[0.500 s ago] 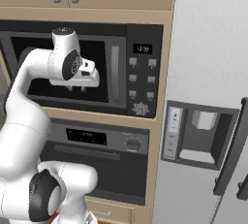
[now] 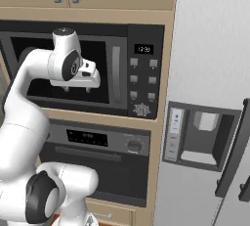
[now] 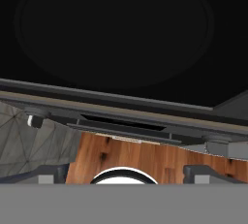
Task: Take the baked cake out of the oven and place it on the plate for cooling. Then close the oven door.
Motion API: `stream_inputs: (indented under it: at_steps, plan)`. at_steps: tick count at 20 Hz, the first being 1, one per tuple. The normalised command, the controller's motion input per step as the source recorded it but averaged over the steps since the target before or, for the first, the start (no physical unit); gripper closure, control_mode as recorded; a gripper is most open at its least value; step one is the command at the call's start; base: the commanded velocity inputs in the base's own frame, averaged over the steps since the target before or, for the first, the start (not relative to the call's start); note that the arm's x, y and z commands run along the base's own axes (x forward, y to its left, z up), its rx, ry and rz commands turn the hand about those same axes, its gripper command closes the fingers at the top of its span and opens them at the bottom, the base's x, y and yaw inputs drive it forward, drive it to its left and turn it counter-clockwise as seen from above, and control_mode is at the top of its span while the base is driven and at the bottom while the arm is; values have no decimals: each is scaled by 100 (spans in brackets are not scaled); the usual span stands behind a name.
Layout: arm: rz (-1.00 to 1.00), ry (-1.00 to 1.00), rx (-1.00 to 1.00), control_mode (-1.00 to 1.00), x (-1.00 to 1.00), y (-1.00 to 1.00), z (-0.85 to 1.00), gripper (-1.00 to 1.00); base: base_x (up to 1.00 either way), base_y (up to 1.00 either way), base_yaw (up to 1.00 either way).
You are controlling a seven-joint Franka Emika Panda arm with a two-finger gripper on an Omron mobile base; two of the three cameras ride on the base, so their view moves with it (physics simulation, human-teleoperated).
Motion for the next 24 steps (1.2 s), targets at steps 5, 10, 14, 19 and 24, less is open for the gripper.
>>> stream_inputs:
  at_steps: [5,10,14,19,24]
  plan:
    - [0,0,0,100,0,0,0,-100,-3,-1,0]
    - [0,0,0,100,0,0,0,-100,-54,-11,0]
    - [0,0,0,100,0,0,0,-100,-63,-15,0]
    - [0,0,0,100,0,0,0,-100,-24,-28,0]
    - [0,0,0,100,0,0,0,-100,-2,-66,3]
